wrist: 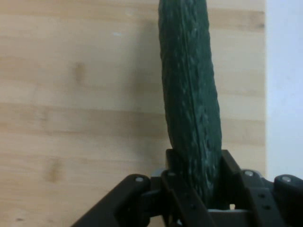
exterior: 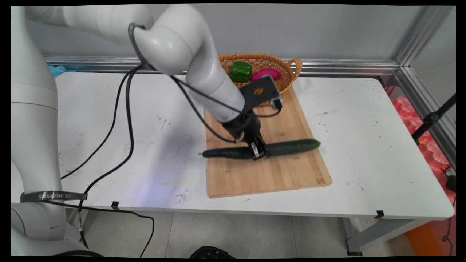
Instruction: Place the picked object on the cutting board
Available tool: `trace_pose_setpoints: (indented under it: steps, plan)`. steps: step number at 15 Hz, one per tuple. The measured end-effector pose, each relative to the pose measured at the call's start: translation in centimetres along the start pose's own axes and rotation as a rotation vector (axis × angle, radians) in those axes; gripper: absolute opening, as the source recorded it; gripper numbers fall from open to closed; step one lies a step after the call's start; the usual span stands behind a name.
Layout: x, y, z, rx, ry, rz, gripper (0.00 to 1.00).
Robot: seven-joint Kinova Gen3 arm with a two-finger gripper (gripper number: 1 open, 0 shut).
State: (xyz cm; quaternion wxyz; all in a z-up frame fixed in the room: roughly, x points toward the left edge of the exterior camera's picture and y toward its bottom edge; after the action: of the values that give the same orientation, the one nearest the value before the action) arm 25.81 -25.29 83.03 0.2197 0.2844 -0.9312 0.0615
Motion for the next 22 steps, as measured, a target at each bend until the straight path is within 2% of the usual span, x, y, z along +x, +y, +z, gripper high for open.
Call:
trace_pose_setpoints:
  steps: [6, 17, 18, 22]
  plan:
    - [-1.8, 1.9, 2.0, -0.02, 0.011, -0.021, 0.0]
    - [-3.6, 1.6, 4.5, -0.012, 0.014, 0.02, 0.0]
    - [-3.8, 1.6, 4.7, -0.012, 0.013, 0.026, 1.0]
    - [-4.2, 1.4, 5.2, -0.016, 0.012, 0.036, 1.0]
